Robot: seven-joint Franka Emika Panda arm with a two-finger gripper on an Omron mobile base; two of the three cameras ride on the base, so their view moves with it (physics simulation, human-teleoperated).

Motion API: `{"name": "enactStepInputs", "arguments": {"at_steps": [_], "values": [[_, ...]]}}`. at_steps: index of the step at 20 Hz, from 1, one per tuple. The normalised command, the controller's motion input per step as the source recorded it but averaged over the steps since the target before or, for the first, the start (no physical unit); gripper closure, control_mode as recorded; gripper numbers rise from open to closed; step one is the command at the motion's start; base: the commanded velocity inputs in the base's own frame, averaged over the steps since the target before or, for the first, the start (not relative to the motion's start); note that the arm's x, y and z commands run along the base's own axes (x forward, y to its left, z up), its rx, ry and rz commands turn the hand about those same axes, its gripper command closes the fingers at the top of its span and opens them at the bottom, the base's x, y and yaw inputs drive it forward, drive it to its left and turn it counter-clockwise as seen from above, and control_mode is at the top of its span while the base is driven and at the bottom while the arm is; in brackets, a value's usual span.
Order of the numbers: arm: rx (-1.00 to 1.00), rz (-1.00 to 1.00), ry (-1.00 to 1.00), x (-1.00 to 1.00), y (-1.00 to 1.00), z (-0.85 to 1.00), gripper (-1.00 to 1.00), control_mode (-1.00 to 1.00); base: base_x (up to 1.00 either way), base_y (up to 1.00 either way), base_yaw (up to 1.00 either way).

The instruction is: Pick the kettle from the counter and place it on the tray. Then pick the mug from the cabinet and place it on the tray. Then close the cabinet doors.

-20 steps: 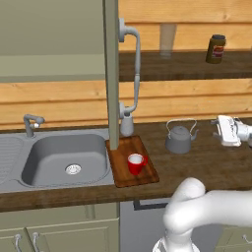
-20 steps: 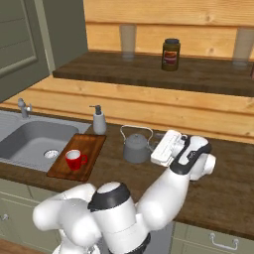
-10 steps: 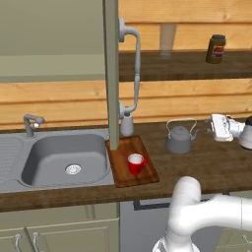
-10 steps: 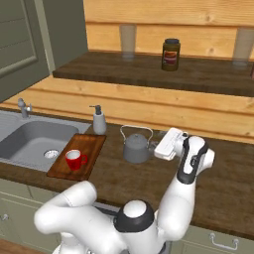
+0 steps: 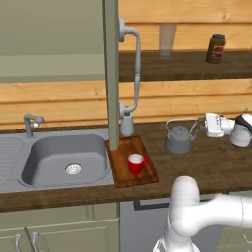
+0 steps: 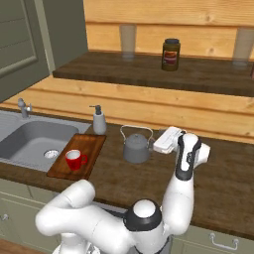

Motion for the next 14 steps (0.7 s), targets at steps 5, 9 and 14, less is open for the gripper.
{"name": "enactStepInputs", "arguments": {"at_steps": [5, 9, 14], "values": [[0.0, -0.01, 0.02, 0.35, 0.0, -0.07, -1.0, -1.0, 0.0, 0.0, 0.0], [0.0, 0.0, 0.0, 0.15, 0.0, -0.03, -1.0, -1.0, 0.0, 0.0, 0.0], [0.0, 0.0, -0.02, -0.09, 0.04, 0.0, -1.0, -1.0, 0.0, 0.0, 0.0]]}}
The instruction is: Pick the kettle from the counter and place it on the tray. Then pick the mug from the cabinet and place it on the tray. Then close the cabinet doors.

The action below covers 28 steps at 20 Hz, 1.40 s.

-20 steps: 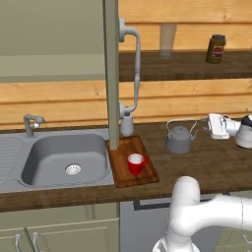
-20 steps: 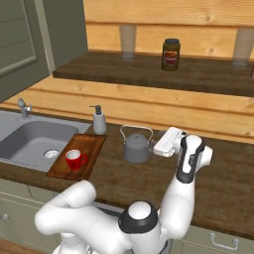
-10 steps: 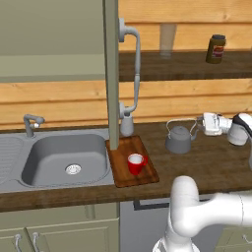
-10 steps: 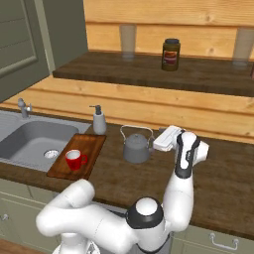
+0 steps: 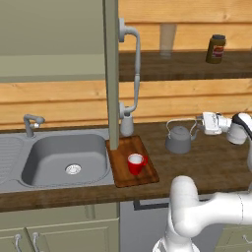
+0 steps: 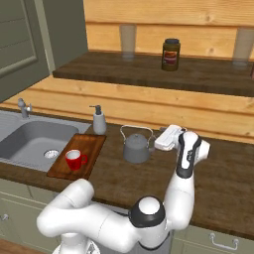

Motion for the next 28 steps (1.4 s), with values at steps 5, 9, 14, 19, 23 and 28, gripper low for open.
{"name": "enactStepInputs", "arguments": {"at_steps": [5, 9, 14, 19, 23, 28], "values": [[0.0, 0.0, 0.0, -0.06, 0.21, -0.01, -1.0, -1.0, 0.0, 0.0, 0.0], [0.0, 0.0, 0.0, 0.01, 0.27, -0.04, -1.0, -1.0, 0.0, 0.0, 0.0], [0.0, 0.0, 0.02, 0.03, 0.24, -0.01, -1.0, -1.0, 0.0, 0.0, 0.0], [0.0, 0.0, 0.02, 0.0, 0.24, -0.03, 1.0, -1.0, 0.0, 0.0, 0.0], [0.0, 0.0, 0.0, 0.0, 0.08, 0.0, 1.0, -1.0, 0.0, 0.0, 0.0], [0.0, 0.0, -0.01, -0.14, 0.0, 0.05, 1.0, -1.0, 0.0, 0.0, 0.0]]}}
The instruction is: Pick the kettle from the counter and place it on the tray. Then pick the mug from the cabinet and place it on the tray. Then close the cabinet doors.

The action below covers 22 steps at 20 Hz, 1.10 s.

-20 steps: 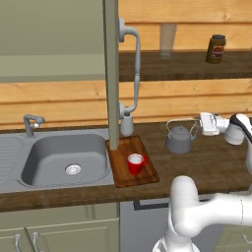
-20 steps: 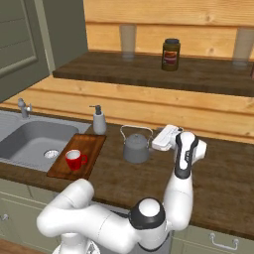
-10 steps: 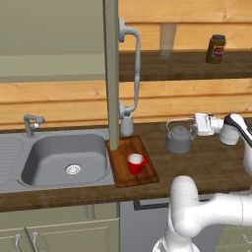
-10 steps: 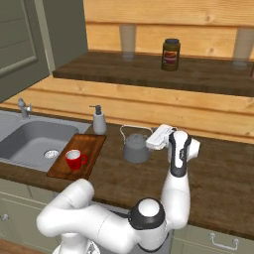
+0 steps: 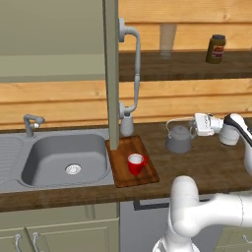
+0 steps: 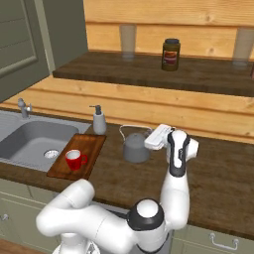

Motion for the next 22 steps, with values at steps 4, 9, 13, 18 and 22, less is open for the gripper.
{"name": "enactStepInputs", "arguments": {"at_steps": [4, 9, 13, 18, 22], "values": [[0.0, 0.0, 0.0, -0.3, 0.14, 0.26, 1.0, -1.0, 0.0, 0.0, 0.0], [0.0, 0.0, 0.0, -0.21, 0.4, 0.4, 1.0, -1.0, 0.0, 0.0, 0.0], [0.0, -0.01, 0.0, -0.17, 0.63, 0.29, 1.0, -1.0, 0.0, 0.0, 0.0], [0.0, -0.02, 0.01, -0.14, 0.74, 0.06, 1.0, -1.0, 0.0, 0.0, 0.0], [0.01, -0.01, 0.03, -0.08, 0.75, 0.0, 1.0, -1.0, 0.0, 0.0, 0.0]]}}
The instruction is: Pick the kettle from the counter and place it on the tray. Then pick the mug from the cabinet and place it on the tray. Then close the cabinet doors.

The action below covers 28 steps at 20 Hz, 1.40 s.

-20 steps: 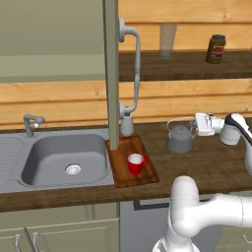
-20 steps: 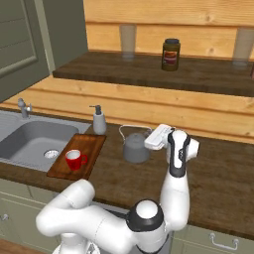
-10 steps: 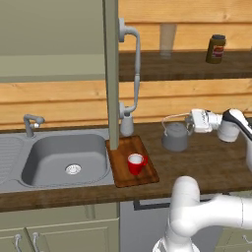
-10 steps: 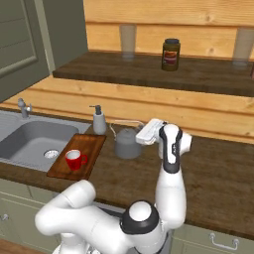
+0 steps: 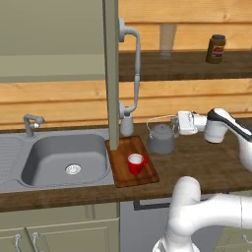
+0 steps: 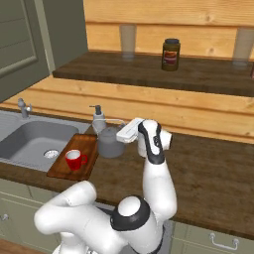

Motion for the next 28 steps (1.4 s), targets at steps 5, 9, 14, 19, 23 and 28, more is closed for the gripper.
{"name": "enactStepInputs", "arguments": {"at_steps": [5, 9, 14, 19, 23, 28], "values": [[0.03, -0.01, 0.02, 0.0, 0.75, 0.0, 1.0, -1.0, 0.0, 0.0, 0.0], [0.03, 0.0, 0.05, 0.07, 0.61, 0.0, 1.0, -1.0, 0.0, 0.0, 0.0], [0.02, 0.0, 0.06, 0.13, 0.52, 0.0, 1.0, -1.0, 0.0, 0.0, 0.0], [0.03, 0.0, 0.05, 0.19, 0.39, -0.01, 1.0, -1.0, 0.0, 0.0, 0.0], [0.04, 0.0, 0.02, 0.2, 0.18, -0.01, 1.0, -1.0, 0.0, 0.0, 0.0], [0.01, 0.0, 0.0, 0.08, 0.0, -0.05, 1.0, -1.0, 0.0, 0.0, 0.0]]}}
